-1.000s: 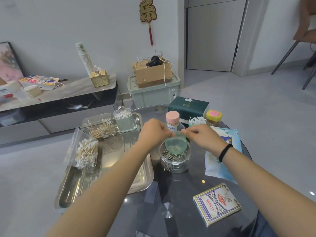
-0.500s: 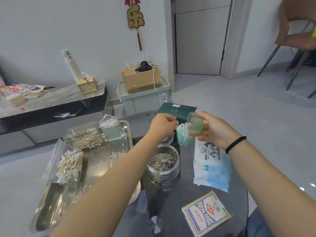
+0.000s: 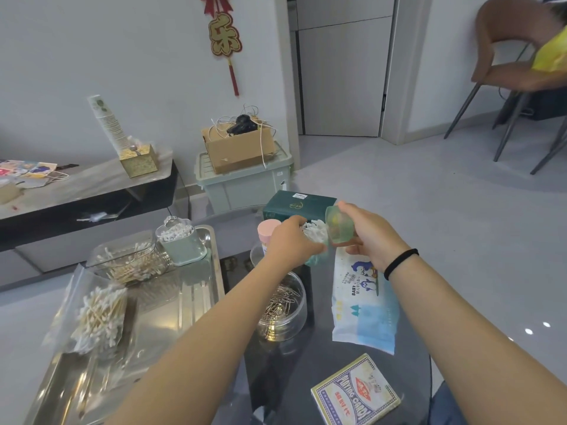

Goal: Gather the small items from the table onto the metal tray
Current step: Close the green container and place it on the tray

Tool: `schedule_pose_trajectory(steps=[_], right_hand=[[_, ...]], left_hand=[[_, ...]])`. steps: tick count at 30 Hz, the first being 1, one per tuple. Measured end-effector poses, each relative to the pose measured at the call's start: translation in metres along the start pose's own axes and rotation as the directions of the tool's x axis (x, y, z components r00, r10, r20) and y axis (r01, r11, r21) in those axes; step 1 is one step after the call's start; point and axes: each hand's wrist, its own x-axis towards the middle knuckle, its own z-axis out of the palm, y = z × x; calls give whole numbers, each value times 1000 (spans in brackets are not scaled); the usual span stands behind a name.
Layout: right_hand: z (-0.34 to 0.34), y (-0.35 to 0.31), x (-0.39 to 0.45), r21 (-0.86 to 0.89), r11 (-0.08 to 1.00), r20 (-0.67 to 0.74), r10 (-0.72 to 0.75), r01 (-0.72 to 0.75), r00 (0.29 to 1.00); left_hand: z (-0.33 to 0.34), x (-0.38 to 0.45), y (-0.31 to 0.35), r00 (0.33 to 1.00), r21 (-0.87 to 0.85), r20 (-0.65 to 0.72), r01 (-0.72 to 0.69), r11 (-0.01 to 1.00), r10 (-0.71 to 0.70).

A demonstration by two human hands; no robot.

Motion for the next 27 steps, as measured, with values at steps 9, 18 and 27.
schedule_pose_trajectory(steps=[9, 18, 27], right_hand=[[37, -1, -24, 82, 988, 167, -141, 129, 976], [86, 17, -51, -71, 939, 414, -279, 337, 866], [89, 17, -61, -46, 891, 406, -395, 451, 824]], left_hand=[[-59, -75, -22, 982, -173, -178, -100, 980, 69], [-66, -123, -68, 974, -336, -216, -10, 942, -67], [-60, -124, -77, 957, -253, -289, -80, 964, 3]])
